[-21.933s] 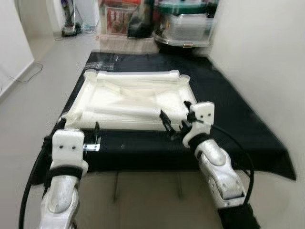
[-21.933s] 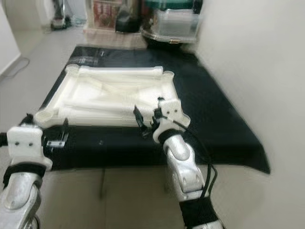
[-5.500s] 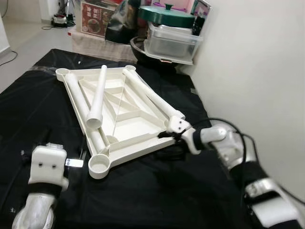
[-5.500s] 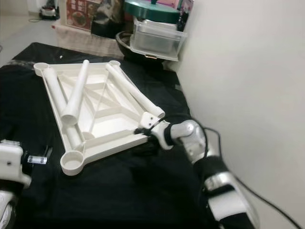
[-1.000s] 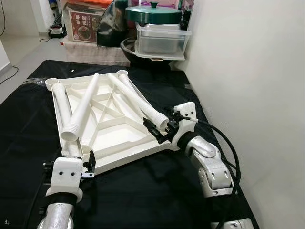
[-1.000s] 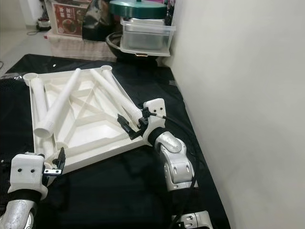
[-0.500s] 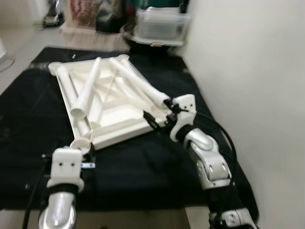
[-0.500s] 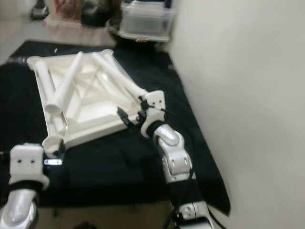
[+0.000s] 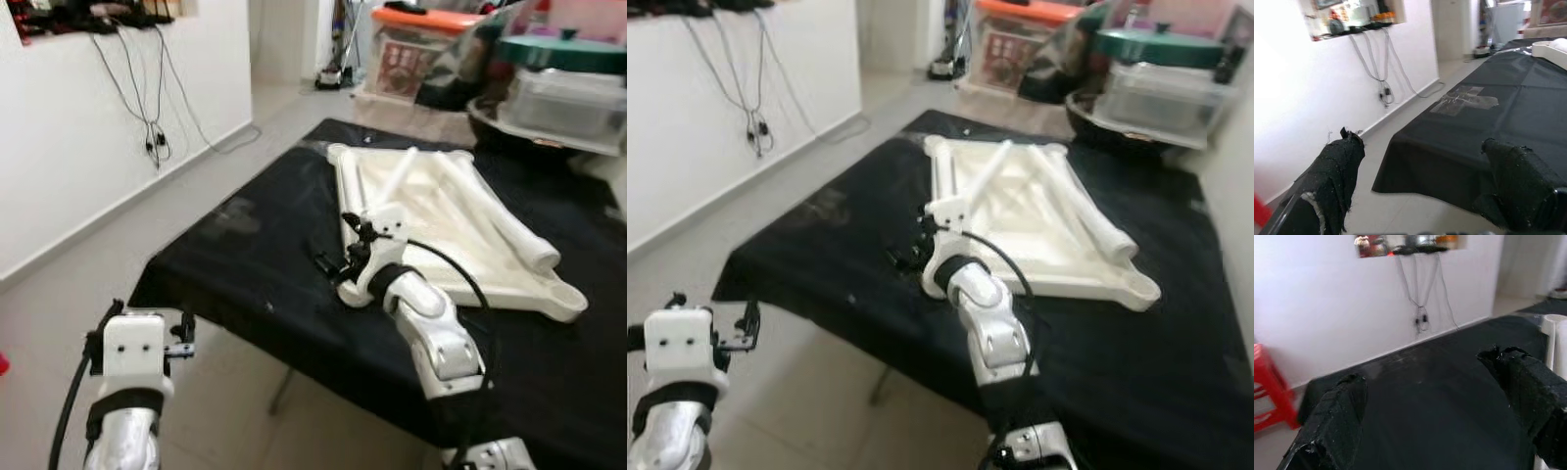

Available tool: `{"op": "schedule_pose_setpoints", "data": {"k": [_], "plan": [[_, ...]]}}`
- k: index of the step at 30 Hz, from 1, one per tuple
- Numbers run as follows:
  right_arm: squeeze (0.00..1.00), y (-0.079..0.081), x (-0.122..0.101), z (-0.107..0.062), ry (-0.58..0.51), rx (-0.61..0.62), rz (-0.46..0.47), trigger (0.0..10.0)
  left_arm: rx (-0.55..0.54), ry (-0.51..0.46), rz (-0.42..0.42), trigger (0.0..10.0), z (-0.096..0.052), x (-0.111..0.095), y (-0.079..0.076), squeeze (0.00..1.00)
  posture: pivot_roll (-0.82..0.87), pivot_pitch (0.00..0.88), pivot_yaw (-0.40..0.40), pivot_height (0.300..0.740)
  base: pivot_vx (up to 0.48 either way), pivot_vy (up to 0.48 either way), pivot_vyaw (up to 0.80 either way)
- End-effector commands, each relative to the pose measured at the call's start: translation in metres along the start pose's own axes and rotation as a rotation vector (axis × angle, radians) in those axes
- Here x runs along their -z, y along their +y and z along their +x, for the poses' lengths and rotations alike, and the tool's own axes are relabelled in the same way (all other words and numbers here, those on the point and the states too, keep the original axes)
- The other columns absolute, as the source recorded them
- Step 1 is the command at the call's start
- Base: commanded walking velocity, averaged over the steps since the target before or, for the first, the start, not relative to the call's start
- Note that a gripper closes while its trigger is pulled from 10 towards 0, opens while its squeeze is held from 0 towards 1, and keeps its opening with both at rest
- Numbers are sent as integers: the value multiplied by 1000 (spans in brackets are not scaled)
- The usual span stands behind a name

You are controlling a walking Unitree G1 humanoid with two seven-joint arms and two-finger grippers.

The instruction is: Building children table

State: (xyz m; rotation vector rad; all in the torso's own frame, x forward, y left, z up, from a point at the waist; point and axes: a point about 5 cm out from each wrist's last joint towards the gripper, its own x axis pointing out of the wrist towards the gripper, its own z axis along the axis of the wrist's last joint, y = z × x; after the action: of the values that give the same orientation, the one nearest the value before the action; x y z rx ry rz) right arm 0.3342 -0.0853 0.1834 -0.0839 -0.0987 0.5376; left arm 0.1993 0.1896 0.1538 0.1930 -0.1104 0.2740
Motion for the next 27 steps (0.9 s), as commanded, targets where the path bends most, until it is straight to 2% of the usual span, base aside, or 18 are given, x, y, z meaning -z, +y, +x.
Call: {"op": "schedule_pose_setpoints", "data": {"k": [1, 7, 8, 15, 19, 21, 25, 27], "plan": [[0, -13, 8, -7, 21, 61, 16, 10000, 18, 2, -7, 10000, 1, 0, -3, 0, 169, 0, -100, 740, 0, 0, 0], [0, -28, 10, -6, 34, 175, 27, 10000, 2, -37, 29, 10000, 5, -4, 2, 0, 170, 0, -101, 740, 0, 0, 0], [0, -32, 12, -6, 47, 201, 52, 10000, -5, -43, 38, 10000, 6, -5, 4, 0, 170, 0, -103, 740, 0, 0, -800], [0, -47, 15, -9, 71, 290, 37, 10000, -23, -66, 88, 10000, 9, -5, 6, 0, 169, 0, -106, 740, 0, 0, -660], [0, -49, 15, -9, 66, 310, 40, 10000, -29, -88, 127, 10000, 10, -7, 7, 0, 171, 0, -107, 740, 0, 0, -698], [0, -50, 15, -9, 61, 322, 20, 10000, -19, -106, 146, 10000, 12, -9, 6, 0, 171, 0, -107, 740, 0, 0, 0], [0, -47, 16, -8, 64, 287, 14, 10000, 9, -92, 103, 10000, 13, -8, 5, 0, 167, 0, -103, 740, 0, 0, -787], [0, -45, 13, -7, 45, 264, -13, 10000, 0, -82, 73, 10000, 13, -7, 7, 0, 165, 0, -98, 740, 0, 0, 0]]}}
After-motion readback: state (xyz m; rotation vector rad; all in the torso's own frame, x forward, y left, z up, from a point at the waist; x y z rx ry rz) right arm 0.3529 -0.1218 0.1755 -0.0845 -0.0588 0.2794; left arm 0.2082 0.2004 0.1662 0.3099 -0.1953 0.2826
